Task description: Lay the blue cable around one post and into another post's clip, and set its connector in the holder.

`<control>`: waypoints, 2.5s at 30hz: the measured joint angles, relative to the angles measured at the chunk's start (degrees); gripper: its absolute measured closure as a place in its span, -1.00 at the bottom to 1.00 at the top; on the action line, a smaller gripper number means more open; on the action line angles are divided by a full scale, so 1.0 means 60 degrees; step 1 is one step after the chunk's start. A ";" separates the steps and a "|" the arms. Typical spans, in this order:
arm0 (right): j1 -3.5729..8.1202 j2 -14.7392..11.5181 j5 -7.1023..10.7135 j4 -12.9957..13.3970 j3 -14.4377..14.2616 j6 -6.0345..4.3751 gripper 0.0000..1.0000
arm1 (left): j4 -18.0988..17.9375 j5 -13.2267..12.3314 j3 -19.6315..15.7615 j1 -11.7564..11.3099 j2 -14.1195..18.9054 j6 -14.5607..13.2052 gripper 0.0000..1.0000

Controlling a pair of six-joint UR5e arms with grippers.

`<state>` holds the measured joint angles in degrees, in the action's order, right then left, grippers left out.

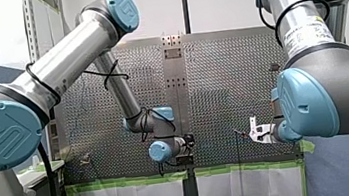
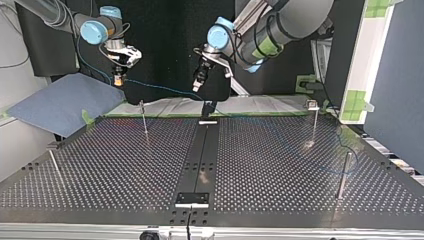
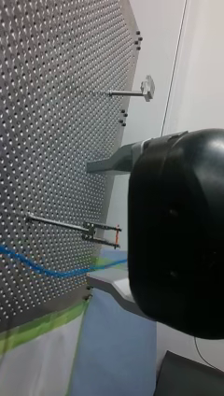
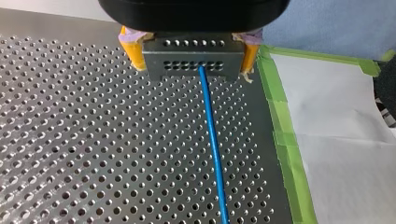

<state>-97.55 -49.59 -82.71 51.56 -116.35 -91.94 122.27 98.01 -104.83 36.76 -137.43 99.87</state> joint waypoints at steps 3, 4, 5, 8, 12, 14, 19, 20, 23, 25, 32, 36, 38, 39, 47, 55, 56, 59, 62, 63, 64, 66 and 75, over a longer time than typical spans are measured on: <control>-0.0009 -0.0002 0.0000 0.0003 0.0002 -0.0003 1.00 | 0.0001 -0.0037 0.0166 0.0007 -0.0250 0.0083 -0.99; -0.0012 -0.0002 0.0000 0.0004 0.0002 -0.0006 1.00 | 0.0027 -0.0042 0.0223 0.0006 -0.0324 0.0104 -0.99; -0.0013 -0.0003 0.0000 0.0005 0.0002 -0.0011 1.00 | 0.0054 -0.0046 0.0274 0.0004 -0.0395 0.0120 -0.99; -0.0020 -0.0005 0.0000 0.0005 0.0003 -0.0024 1.00 | 0.0107 -0.0048 0.0386 -0.0004 -0.0633 0.0163 -0.99; -0.0023 -0.0005 0.0000 0.0006 0.0002 -0.0029 1.00 | 0.0115 -0.0037 0.0430 0.0038 -0.1006 0.0206 -0.99; -0.0024 -0.0005 0.0000 0.0006 0.0002 -0.0031 1.00 | 0.0095 -0.0033 0.0452 0.0060 -0.1169 0.0234 -0.99; -0.0024 -0.0005 0.0000 -0.0005 0.0003 -0.0031 1.00 | 0.0082 -0.0024 0.0609 0.0102 -0.1467 0.0304 -0.99; -0.0024 -0.0005 0.0001 -0.0012 0.0002 -0.0031 1.00 | 0.0083 -0.0021 0.0643 0.0107 -0.1484 0.0308 -0.99; -0.0024 -0.0005 0.0000 -0.0029 0.0002 -0.0031 1.00 | 0.0086 -0.0014 0.0736 0.0126 -0.1511 0.0314 -0.99; -0.0026 -0.0005 0.0001 -0.0033 0.0002 -0.0031 1.00 | 0.0092 0.0003 0.0821 0.0143 -0.1516 0.0316 -0.99; -0.0035 -0.0006 0.0000 -0.0042 0.0004 -0.0032 1.00 | 0.0168 0.0266 0.1080 0.0158 -0.1516 0.0286 -0.99; -0.0037 -0.0006 0.0000 -0.0050 0.0003 -0.0031 1.00 | 0.0237 0.0411 0.1244 0.0161 -0.1513 0.0244 -0.99; -0.0038 -0.0005 0.0000 -0.0056 0.0003 -0.0031 1.00 | 0.0308 0.0469 0.1333 0.0162 -0.1515 0.0196 -0.99; -0.0038 -0.0007 0.0000 -0.0060 0.0004 -0.0031 1.00 | 0.0355 0.0493 0.1394 0.0166 -0.1515 0.0154 -0.99; -0.0038 -0.0008 0.0000 -0.0067 0.0003 -0.0020 1.00 | 0.0369 0.0517 0.1674 0.0255 -0.1518 -0.0169 -0.99; -0.0046 -0.0006 0.0023 -0.0084 0.0004 -0.0018 1.00 | 0.0271 0.0532 0.1984 0.0294 -0.1519 -0.0789 -0.99; -0.0048 -0.0006 0.0025 -0.0089 0.0003 -0.0017 1.00 | 0.0256 0.0541 0.2008 0.0295 -0.1520 -0.0876 -0.99; -0.0051 -0.0008 0.0028 -0.0111 0.0004 -0.0013 1.00 | 0.0220 0.0597 0.2064 0.0295 -0.1519 -0.1152 -0.99; -0.0052 -0.0015 0.0029 -0.0131 0.0004 -0.0007 1.00 | 0.0199 0.0633 0.2086 0.0278 -0.1519 -0.1327 -0.99; -0.0053 -0.0017 0.0029 -0.0134 0.0004 -0.0005 1.00 | 0.0191 0.0639 0.2090 0.0269 -0.1519 -0.1391 -0.99; -0.0052 -0.0018 0.0030 -0.0137 0.0004 -0.0005 1.00 | 0.0187 0.0642 0.2090 0.0261 -0.1519 -0.1440 -0.99; -0.0053 -0.0018 0.0029 -0.0146 0.0003 -0.0005 1.00 | 0.0172 0.0646 0.2095 0.0239 -0.1516 -0.1529 -0.99; -0.0066 -0.0020 0.0060 -0.0194 0.0004 -0.0035 1.00 | -0.0008 0.0723 0.2134 0.0185 -0.1518 -0.1904 -0.99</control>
<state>-97.95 -49.71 -82.35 50.39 -116.33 -92.15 122.22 102.35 -92.03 37.87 -146.53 88.45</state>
